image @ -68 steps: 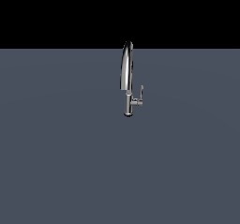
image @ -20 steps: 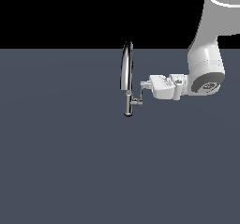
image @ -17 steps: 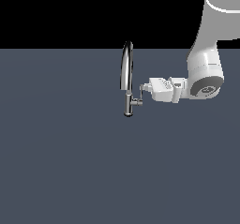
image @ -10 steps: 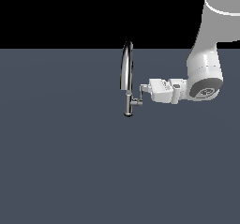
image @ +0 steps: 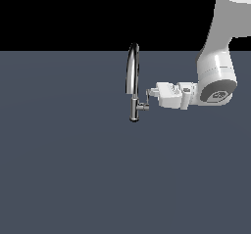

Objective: Turn on the faucet by rotating a designated handle.

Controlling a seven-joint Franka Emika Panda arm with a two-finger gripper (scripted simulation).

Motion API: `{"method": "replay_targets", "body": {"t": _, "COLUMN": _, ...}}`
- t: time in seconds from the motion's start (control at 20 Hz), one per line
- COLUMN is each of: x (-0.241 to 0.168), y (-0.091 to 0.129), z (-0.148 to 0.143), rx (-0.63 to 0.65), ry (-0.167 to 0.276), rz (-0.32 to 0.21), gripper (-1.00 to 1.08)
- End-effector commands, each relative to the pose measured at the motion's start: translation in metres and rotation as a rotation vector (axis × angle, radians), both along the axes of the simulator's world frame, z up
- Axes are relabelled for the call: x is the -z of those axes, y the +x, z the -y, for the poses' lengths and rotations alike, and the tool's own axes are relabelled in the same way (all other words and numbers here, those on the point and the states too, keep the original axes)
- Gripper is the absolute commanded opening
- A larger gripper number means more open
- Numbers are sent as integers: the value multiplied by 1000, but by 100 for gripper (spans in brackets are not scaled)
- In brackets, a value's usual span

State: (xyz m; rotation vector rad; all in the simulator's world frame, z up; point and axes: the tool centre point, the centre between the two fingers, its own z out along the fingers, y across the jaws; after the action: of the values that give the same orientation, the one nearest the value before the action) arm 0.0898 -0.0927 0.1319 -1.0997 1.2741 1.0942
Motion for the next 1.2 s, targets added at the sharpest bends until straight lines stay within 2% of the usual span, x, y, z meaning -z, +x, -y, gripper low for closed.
{"method": "replay_targets", "body": {"t": 0.0, "x": -1, "y": -6, "z": -1, "rx": 0, "ry": 0, "rz": 0, "gripper": -100}}
{"method": "replay_targets", "body": {"t": 0.55, "x": -8, "y": -31, "z": -5, "rx": 0, "ry": 0, "rz": 0, "gripper": -100}}
{"method": "replay_targets", "body": {"t": 0.65, "x": -5, "y": -27, "z": -9, "rx": -1, "ry": 0, "rz": 0, "gripper": -100}}
{"method": "replay_targets", "body": {"t": 1.15, "x": 10, "y": -60, "z": -11, "rx": 0, "ry": 0, "rz": 0, "gripper": -100}}
